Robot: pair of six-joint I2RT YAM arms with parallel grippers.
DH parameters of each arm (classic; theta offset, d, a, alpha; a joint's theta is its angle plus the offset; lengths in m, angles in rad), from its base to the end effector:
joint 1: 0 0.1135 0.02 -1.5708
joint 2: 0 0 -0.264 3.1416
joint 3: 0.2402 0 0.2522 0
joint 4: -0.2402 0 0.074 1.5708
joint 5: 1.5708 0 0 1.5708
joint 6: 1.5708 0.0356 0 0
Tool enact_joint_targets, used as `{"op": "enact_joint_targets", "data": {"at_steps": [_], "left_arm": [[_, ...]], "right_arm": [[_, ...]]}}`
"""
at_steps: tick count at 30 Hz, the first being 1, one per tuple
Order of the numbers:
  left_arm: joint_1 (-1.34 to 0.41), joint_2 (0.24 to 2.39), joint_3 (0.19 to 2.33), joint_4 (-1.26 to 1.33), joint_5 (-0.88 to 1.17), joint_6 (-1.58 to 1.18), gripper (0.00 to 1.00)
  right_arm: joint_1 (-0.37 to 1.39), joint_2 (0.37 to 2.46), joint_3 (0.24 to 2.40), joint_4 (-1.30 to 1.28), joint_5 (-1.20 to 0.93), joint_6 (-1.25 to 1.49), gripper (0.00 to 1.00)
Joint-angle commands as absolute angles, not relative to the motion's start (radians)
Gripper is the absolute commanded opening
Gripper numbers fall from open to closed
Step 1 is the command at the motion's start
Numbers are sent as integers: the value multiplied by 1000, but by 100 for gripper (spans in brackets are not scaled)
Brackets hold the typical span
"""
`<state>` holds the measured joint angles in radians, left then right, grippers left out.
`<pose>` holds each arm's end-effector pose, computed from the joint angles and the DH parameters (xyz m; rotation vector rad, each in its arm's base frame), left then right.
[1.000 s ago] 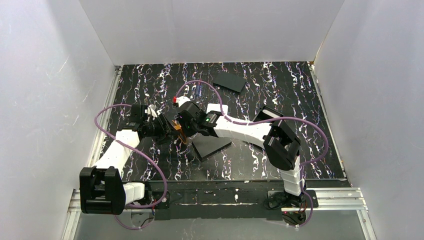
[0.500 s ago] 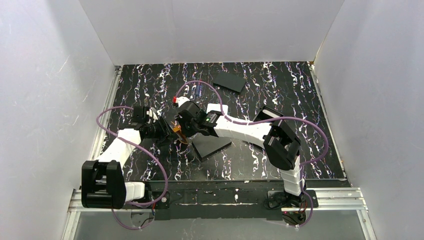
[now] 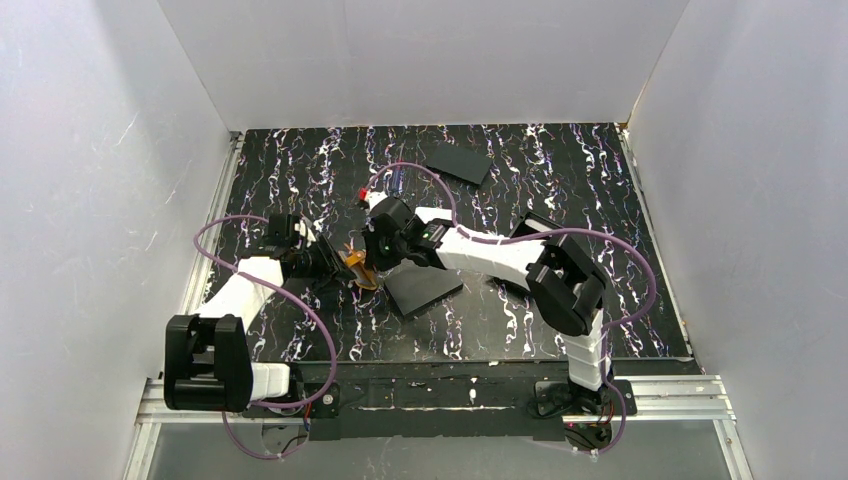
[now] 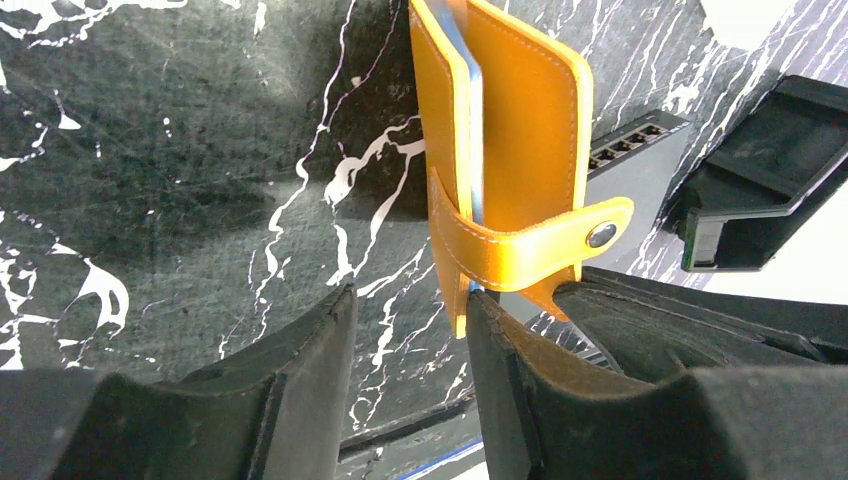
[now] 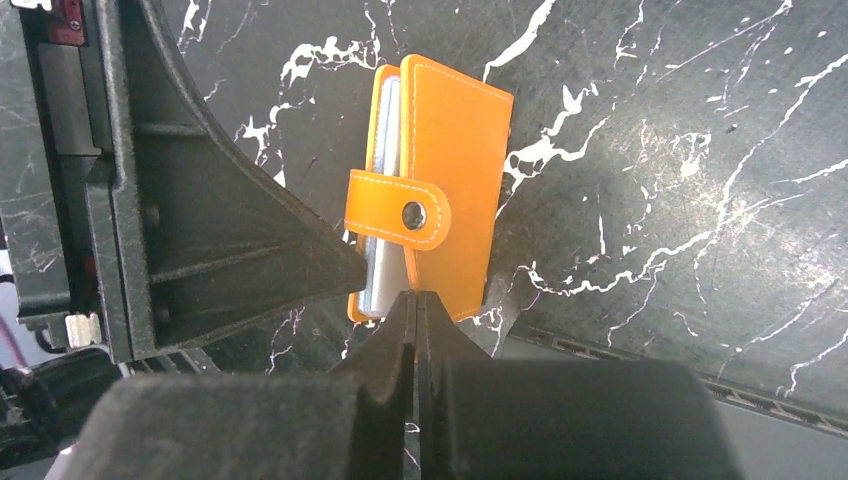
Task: Put the credit cards into the card holder
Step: Open the card holder at the center of the board.
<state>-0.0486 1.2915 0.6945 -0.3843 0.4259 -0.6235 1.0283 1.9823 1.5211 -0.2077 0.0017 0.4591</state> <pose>0.2417 -0.0265 0.1907 -0.5762 2.5539 -0.7948 0.2363 0.3919 0.2322 -0.6628 2.2693 0.7735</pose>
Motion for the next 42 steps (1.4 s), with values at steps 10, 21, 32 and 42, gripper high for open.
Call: {"op": "enact_joint_targets", "data": {"at_steps": [10,21,32,42], "left_arm": [[-45,1387,725,-339,469,-634,32],[-46,1458,780,-307,514,-656,4],[-54,1500,821,-303,555,-668,0],[-54,1502,806,-302,554,-659,0]], "right_arm": [[927,1930,1354,83,-252,647,1],[831,1956,1278,116,-302,639,25],[853,1954,1292,212,-397,579,67],[871,1978,1343,167,-346,562,43]]}}
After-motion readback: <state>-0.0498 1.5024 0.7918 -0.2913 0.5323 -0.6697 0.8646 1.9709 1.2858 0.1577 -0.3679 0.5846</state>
